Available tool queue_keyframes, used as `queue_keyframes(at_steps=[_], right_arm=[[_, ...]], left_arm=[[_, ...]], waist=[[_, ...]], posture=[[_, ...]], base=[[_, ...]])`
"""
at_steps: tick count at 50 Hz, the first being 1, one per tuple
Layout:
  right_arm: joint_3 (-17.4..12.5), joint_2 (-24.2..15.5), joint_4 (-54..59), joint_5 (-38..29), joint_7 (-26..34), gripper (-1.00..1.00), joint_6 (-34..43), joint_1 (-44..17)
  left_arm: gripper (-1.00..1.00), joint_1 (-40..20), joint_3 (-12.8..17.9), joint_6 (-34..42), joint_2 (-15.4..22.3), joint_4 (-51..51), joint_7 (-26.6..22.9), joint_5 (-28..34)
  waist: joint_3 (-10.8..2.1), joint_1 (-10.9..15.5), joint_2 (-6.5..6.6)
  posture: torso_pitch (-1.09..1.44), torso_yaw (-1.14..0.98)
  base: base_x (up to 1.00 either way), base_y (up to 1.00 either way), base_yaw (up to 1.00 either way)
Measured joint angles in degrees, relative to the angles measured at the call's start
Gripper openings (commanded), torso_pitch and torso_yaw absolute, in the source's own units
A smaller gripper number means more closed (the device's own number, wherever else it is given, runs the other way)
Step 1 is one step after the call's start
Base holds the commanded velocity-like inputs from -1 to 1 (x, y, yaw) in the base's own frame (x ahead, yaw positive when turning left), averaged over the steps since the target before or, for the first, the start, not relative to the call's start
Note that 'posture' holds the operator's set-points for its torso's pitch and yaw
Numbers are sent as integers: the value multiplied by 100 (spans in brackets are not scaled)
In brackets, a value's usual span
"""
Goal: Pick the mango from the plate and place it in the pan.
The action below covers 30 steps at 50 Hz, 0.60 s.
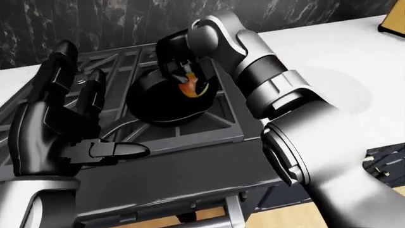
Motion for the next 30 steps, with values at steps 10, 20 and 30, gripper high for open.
queue_keyframes(at_steps=[10, 20, 30], right_arm=[[12, 132, 76, -80, -176, -100, 100, 78], [82, 181, 120, -374, -775, 52, -27, 51], [-30, 143, 87, -550, -1365, 100, -211, -118]], left_arm=[[100, 13, -25, -74, 57, 56, 28, -46], [100, -23, 17, -90, 165, 30, 210, -247], [100, 55, -59, -126, 136, -6, 199, -218]], waist=[[1, -3, 17], [-8, -2, 32], [0, 11, 26]], posture=[[0, 0], [0, 0], [0, 0]], base=[[0, 0, 0], [0, 0, 0], [0, 0, 0]])
